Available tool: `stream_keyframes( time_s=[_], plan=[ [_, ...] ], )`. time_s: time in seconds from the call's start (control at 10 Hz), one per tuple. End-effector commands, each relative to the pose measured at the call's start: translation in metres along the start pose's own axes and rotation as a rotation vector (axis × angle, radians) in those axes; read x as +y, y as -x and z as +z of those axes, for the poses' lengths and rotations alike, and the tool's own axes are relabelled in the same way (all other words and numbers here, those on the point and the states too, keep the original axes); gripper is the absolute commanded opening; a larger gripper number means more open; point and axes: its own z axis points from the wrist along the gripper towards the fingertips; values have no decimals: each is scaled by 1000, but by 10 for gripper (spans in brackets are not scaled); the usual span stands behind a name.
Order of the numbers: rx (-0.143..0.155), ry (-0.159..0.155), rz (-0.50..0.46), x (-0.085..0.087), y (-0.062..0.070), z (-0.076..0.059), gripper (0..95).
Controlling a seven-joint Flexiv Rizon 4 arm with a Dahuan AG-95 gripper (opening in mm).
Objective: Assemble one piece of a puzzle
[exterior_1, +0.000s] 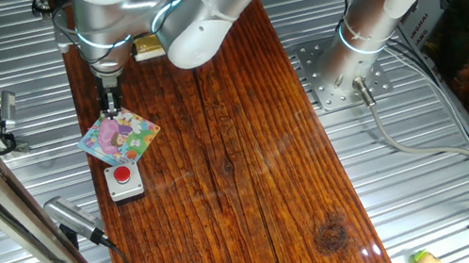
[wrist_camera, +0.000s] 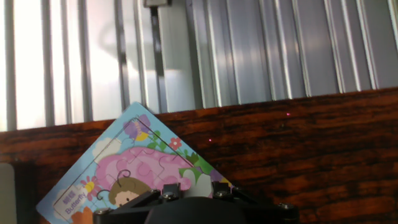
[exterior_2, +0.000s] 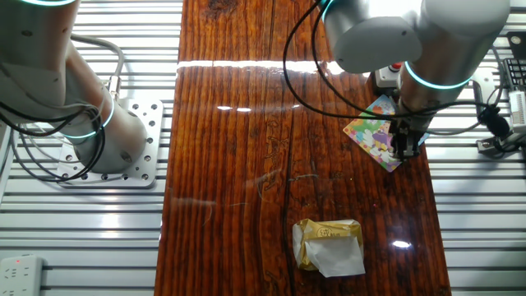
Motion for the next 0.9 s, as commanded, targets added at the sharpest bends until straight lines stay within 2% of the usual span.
stream_keyframes(
  time_s=[0.1, 0.9],
  plan=[
    [-1, -6, 30, -1, -1, 3, 0],
    [-1, -1, 129, -1, -1, 5, 0]
  ],
)
